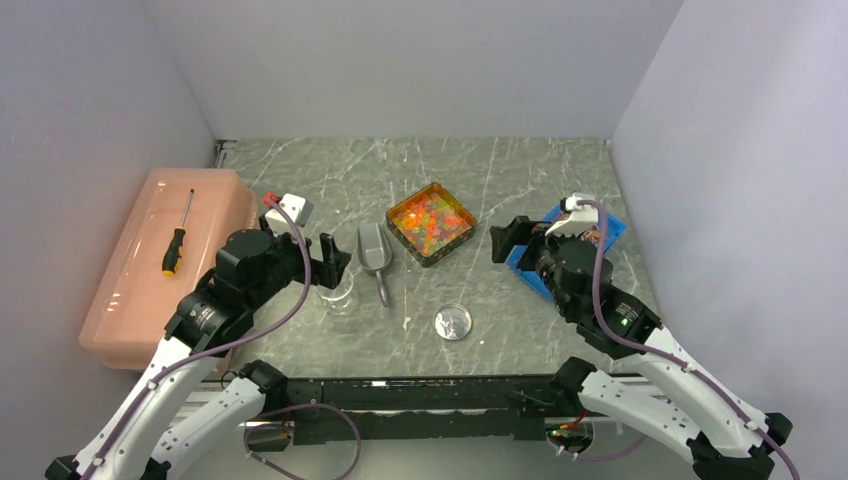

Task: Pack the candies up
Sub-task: Adjust the storage box at the center of the board.

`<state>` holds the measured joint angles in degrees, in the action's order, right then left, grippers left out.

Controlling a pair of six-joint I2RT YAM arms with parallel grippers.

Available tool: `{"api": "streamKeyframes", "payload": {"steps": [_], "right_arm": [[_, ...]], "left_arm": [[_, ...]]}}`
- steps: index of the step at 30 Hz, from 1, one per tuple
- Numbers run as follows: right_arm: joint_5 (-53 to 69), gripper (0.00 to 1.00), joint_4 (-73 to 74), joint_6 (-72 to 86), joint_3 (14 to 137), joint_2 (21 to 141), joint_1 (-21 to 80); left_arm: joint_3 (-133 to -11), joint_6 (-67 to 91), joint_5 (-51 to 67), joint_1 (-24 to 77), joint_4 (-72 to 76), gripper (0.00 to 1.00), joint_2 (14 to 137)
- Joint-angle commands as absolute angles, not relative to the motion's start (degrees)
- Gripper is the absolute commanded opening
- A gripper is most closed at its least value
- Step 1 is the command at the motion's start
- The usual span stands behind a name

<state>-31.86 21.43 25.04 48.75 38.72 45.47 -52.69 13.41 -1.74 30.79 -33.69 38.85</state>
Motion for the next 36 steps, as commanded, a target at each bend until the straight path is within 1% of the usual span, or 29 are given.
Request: {"api": "streamKeyframes", "payload": {"steps": [1, 9, 15, 20, 23, 36], "right_arm": [[-32.33, 1.00, 21.27, 23.07, 51.47, 39.56, 45.62], [-31.28, 1.00, 21.68, 22.05, 53.41, 43.37, 45.66], [-26.07, 1.00, 22.85, 17.82, 55.43, 47.42, 45.71], [-24.32, 0.99, 22.54, 15.58, 55.73, 50.74, 45.73], [-22.54, 0.97, 22.84, 15.84, 56.52, 53.53, 45.79], [-19.35, 0.83, 23.01, 19.09, 61.68, 66.97, 49.54]], "left_arm": [[-53.01, 14.20, -3.70, 30.87, -32.57, 0.99, 38.38], [-52.97, 14.78, -3.54, 30.85, -32.65, 0.99, 38.88], [-53.38, 14.69, -4.22, 30.61, -33.59, 0.99, 39.46], [-53.48, 14.57, -6.48, 30.24, -34.63, 0.99, 38.86], [-53.26, 14.42, -8.30, 30.23, -35.42, 0.99, 38.23], [-53.37, 14.94, -12.16, 30.23, -36.49, 0.99, 37.17]]}}
